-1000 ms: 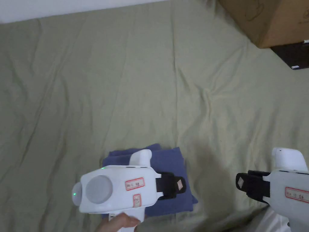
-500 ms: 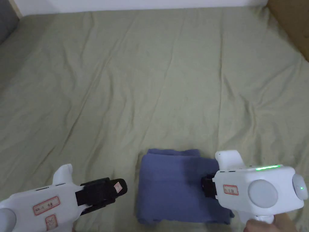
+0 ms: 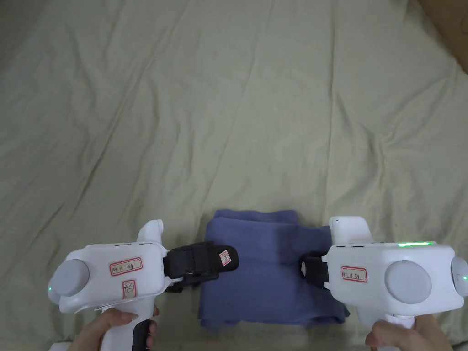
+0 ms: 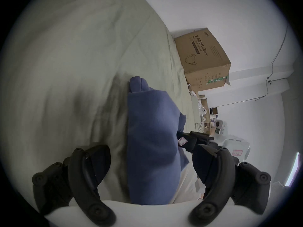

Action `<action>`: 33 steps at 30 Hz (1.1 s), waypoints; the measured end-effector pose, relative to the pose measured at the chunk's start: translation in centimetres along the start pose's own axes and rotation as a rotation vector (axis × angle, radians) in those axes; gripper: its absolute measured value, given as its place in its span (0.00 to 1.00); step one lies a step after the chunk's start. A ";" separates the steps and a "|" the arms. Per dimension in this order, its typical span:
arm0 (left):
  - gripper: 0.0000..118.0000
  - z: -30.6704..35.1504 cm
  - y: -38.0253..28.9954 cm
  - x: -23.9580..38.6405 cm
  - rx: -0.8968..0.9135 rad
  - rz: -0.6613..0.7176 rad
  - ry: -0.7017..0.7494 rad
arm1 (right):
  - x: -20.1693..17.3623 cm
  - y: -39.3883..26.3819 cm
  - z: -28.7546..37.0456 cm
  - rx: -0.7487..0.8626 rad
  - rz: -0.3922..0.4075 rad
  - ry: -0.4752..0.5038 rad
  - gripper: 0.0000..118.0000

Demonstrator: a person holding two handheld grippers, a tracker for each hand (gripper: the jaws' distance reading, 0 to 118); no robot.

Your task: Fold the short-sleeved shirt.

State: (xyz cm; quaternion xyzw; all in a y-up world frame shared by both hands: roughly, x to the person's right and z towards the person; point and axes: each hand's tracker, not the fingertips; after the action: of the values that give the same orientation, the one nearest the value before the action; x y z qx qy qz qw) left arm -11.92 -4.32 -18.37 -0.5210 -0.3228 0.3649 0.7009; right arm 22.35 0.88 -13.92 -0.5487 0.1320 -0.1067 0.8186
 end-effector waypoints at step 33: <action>0.28 28.2 11.7 -6.0 0.139 -0.101 0.743 | -6.5 3.1 0.9 0.034 0.017 0.015 0.01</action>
State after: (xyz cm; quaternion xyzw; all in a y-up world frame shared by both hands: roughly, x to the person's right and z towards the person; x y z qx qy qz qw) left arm -40.63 6.75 -23.12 -0.5523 -0.0462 0.1371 0.8210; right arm 16.59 4.93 -15.86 -0.5327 0.1408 -0.1061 0.8277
